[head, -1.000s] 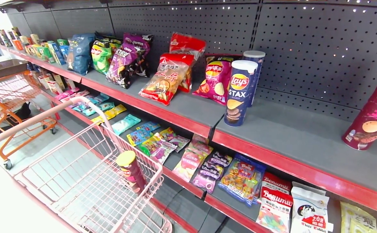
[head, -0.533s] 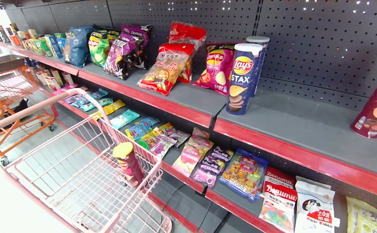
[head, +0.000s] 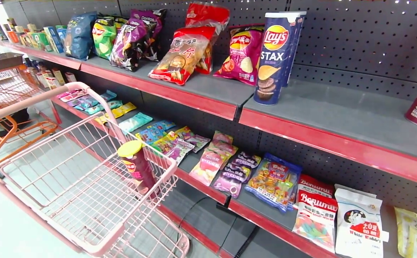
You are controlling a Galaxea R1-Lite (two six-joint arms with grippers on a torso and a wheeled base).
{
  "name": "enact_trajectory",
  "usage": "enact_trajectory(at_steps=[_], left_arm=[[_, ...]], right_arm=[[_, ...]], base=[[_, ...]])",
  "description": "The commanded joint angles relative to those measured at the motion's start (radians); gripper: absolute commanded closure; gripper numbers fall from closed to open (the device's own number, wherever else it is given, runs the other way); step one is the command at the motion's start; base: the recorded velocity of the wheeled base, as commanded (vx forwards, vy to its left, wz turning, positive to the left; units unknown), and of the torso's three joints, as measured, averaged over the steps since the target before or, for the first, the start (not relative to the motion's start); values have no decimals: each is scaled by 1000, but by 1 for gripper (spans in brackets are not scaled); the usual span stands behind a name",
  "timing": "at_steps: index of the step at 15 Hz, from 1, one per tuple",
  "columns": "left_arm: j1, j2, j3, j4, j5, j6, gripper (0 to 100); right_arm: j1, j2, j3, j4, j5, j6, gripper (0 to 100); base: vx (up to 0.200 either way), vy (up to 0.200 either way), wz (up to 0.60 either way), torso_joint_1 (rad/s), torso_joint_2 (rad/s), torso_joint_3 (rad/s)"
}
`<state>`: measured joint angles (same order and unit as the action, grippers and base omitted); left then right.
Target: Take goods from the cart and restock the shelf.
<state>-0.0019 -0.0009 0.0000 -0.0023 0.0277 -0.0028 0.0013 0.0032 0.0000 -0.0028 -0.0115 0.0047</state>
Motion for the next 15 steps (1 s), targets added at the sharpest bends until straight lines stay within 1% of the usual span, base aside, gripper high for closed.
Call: enact_trajectory(at_steps=[1,2,3,4,5,6,7,8,9,10,11,12,13,14,15], left_arm=[[0,1,0,-1,-6,-2,0],[-1,1,0,-2,-5,-5,0],[-3,18,-46,-5,-8,-8,0],[-18,222,-242,-4,31,-46,0],[-16,438,-434,-7,89,-175,0],[-15,591,-591,-7,135,-278,0],[-4,706,-652,-8,153,-293,0],[3,779,-644,-21,152,-238,0],[2,866,-614,-56,144,-194,0],[7,978,-589,-151,112,-183,0],[36,1108,-584,-229,52,-180,0],[77,1213,-581,-265,9,-146,0],[100,1323,-577,-315,-14,-80,0],[100,1409,-572,-393,-37,-48,0],[88,1473,-574,-466,-80,-36,0]], right_arm=[[0,0,0,0,-1,0,0],[0,0,0,0,-1,0,0],[0,0,0,0,-1,0,0],[0,0,0,0,-1,1,0],[0,0,0,0,-1,0,0],[0,0,0,0,-1,1,0],[0,0,0,0,-1,0,0],[0,0,0,0,-1,1,0],[0,0,0,0,-1,1,0],[0,0,0,0,-1,1,0],[0,0,0,0,-1,1,0],[0,0,0,0,-1,1,0],[0,0,0,0,-1,1,0],[0,0,0,0,-1,1,0],[0,0,0,0,-1,1,0]], base=[[0,0,0,-66,222,154],[0,0,0,-36,115,80],[0,0,0,-27,80,46],[0,0,0,0,0,0],[0,0,0,0,0,0],[0,0,0,0,0,0],[0,0,0,0,0,0],[0,0,0,0,0,0],[0,0,0,0,0,0],[0,0,0,0,0,0],[0,0,0,0,0,0],[0,0,0,0,0,0],[0,0,0,0,0,0],[0,0,0,0,0,0],[0,0,0,0,0,0]])
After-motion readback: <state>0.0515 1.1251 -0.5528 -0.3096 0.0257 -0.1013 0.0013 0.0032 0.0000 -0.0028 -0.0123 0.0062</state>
